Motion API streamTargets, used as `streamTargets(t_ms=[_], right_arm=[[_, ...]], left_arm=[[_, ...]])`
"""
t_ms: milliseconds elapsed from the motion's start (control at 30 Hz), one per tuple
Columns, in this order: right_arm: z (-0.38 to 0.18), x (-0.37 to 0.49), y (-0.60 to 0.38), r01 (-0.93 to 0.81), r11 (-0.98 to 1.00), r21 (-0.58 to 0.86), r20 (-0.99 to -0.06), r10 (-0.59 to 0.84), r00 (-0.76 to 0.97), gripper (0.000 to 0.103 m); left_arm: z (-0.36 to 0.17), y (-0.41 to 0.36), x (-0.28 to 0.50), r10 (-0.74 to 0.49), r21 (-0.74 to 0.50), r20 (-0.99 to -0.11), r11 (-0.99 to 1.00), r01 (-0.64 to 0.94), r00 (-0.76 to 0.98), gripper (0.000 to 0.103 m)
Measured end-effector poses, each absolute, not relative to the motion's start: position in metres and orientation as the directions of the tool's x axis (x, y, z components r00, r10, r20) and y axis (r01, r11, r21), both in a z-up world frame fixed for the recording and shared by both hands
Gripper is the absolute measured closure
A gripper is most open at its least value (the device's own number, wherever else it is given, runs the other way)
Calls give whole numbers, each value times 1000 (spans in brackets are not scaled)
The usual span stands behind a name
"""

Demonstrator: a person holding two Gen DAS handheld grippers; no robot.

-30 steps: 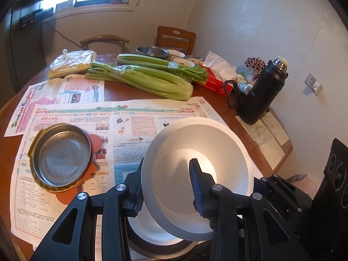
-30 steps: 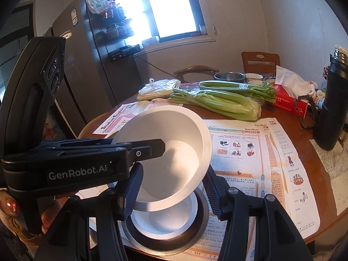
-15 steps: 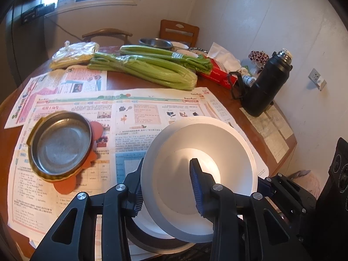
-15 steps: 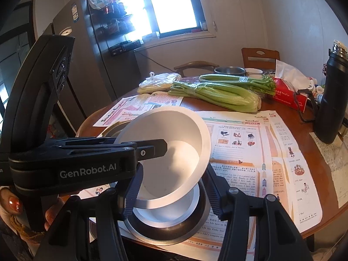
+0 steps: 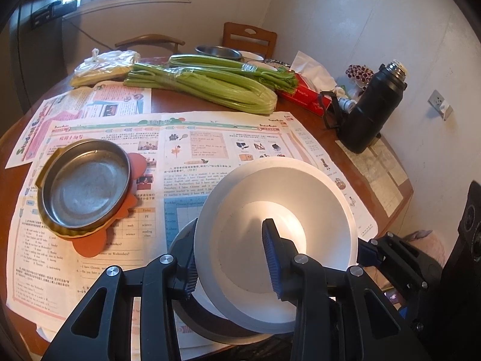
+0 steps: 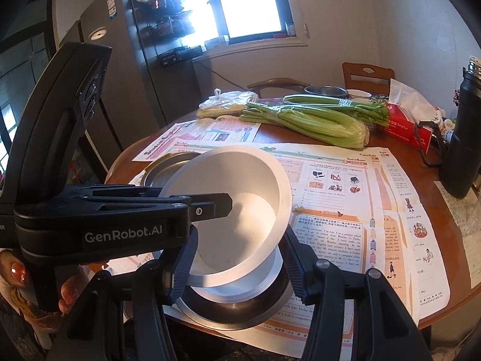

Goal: Organize plates and bowls

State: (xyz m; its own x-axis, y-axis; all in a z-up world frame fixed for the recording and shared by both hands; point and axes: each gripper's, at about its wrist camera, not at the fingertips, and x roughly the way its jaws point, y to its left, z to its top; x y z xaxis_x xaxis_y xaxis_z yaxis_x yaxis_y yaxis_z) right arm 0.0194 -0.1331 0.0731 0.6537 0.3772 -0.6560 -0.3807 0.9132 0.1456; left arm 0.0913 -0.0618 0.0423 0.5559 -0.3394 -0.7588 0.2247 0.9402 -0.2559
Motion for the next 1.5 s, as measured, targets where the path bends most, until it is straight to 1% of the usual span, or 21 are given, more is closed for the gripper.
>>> streamTargets(t_ms=[400, 733, 967, 1100, 1500], right_arm=[[61, 16, -132, -388, 911, 142, -678, 375, 632, 47], [56, 15, -130, -399, 907, 132, -689, 373, 621, 47], [52, 17, -128, -404, 904, 138, -697, 379, 609, 47], [47, 22, -131, -396, 904, 158, -700, 386, 601, 47], [34, 31, -134, -381, 908, 176, -719, 383, 580, 47]], left_arm=[[27, -65, 94, -320, -247, -788, 947, 206, 527, 63], [21, -64, 91, -300, -233, -795, 954, 192, 527, 63], [17, -64, 91, -274, -209, -804, 961, 180, 528, 63], [15, -71, 92, -244, -171, -807, 968, 183, 537, 62], [6, -71, 97, -247, -174, -816, 967, 186, 522, 60]])
